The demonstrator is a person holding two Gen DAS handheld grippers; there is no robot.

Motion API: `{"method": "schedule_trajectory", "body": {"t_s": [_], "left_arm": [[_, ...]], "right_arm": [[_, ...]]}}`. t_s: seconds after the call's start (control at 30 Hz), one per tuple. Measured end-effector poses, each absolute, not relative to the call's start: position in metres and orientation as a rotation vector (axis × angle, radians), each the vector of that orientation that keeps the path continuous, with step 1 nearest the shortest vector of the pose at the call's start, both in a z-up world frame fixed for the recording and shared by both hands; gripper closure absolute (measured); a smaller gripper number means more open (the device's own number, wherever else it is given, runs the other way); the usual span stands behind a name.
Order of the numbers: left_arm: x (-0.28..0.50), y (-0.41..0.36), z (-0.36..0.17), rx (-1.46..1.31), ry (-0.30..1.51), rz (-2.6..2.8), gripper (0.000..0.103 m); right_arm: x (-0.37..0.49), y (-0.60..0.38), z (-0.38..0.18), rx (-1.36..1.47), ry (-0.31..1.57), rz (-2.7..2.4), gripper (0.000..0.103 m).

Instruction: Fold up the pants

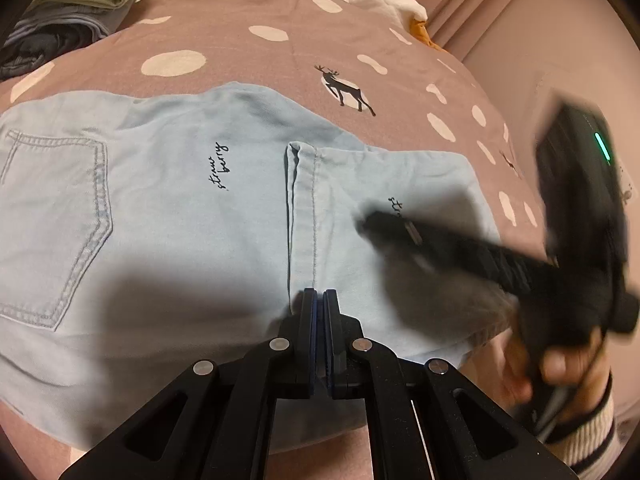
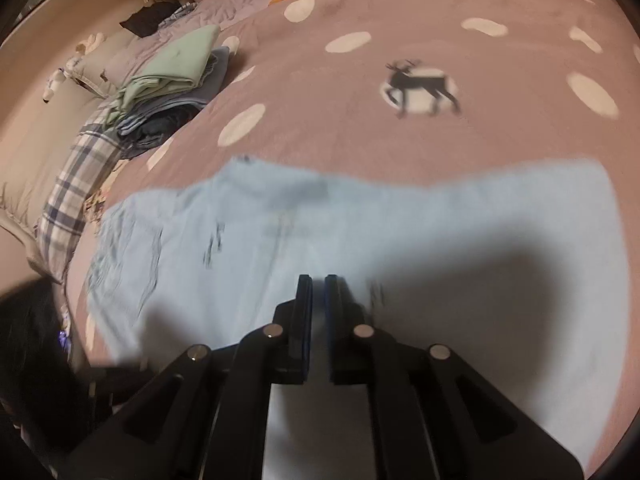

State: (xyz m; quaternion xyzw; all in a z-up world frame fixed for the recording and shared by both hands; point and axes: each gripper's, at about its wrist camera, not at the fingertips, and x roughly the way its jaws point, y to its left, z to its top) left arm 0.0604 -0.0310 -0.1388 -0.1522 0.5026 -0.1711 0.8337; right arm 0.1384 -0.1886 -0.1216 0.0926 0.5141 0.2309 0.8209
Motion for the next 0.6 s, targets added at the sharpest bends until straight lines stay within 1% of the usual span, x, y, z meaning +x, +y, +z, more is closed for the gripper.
{"method": "schedule_trajectory", "body": {"t_s": [0.2,0.27,0.33,0.37,0.43,0.5,0.6], "left_arm": [[0.062,-0.033,-0.138,-0.318,1.061,-0.362,0.1],[0.061,-0.033,-0.139,-0.318,1.062,-0.364,0.1],[0.062,-0.033,-0.138,-0.31,1.065,-0.364,0.1],[0.062,-0.033,-0.138,-0.304,1.065,-0.364,0.1],[0.063,-0.034,-0.138,-0.3,1.064,-0.361,0.1],[0.063,-0.034,-0.138,-0.302,1.064,-0.358,0.1],[0.063,-0.035,-0.138,-0.291,1.063,-0.357,0.1]], "right_arm": [[0.058,-0.212,-0.12,0.089,1.065,0.55,0.097],[0.042,-0.229,-0.117,0.099,1.067,0.549,0.098],[0.039,-0.246,-0.115,0.142,1.091,0.539,0.098],[0.039,-0.258,-0.111,0.174,1.101,0.535,0.097],[0.041,-0.269,-0.101,0.197,1.061,0.519,0.093],[0.052,-0.283,-0.085,0.212,0.978,0.49,0.088],[0.086,-0.298,-0.079,0.213,0.92,0.378,0.088]]}}
